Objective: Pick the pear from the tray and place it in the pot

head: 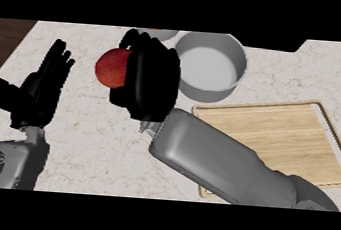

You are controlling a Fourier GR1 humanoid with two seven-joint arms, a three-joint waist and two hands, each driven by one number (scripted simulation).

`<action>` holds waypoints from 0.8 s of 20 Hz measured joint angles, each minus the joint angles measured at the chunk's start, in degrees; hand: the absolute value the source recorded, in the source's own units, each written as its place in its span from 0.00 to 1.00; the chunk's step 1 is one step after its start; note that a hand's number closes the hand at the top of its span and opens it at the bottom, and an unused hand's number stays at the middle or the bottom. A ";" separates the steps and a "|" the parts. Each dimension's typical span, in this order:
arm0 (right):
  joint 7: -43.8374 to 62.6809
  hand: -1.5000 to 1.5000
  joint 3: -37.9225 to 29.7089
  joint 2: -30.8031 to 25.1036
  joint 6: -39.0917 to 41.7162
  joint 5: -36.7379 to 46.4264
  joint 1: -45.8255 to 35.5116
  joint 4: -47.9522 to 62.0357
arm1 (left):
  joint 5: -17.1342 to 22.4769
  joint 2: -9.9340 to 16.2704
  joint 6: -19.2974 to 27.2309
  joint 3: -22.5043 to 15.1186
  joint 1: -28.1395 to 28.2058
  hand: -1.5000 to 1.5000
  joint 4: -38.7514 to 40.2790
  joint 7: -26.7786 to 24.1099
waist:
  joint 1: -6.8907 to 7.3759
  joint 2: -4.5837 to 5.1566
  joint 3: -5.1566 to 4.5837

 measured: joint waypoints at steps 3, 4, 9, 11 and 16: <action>-0.96 1.00 0.06 0.09 -2.19 1.02 -0.98 5.70 | -0.25 0.06 0.57 0.26 -0.84 0.50 -0.08 0.68 | -0.58 0.11 0.01; -0.52 1.00 0.20 0.12 -1.68 2.22 -1.60 8.05 | -0.61 -0.13 0.93 -0.03 -0.63 0.50 -0.54 0.99 | -0.80 0.03 0.01; 0.08 1.00 0.78 0.15 -0.71 5.83 -3.69 19.42 | -0.32 -0.04 0.75 0.43 -0.24 0.50 -0.84 0.73 | -1.15 0.17 0.00; -0.87 1.00 0.76 0.15 -1.76 5.61 -3.77 23.44 | 0.16 0.32 0.13 0.74 -0.24 0.50 -0.87 0.92 | -0.97 0.31 0.02; -3.96 1.00 0.31 0.25 -5.37 2.23 -2.95 30.51 | -0.10 0.01 0.00 0.49 -0.49 0.50 -0.42 0.74 | -0.68 0.61 0.06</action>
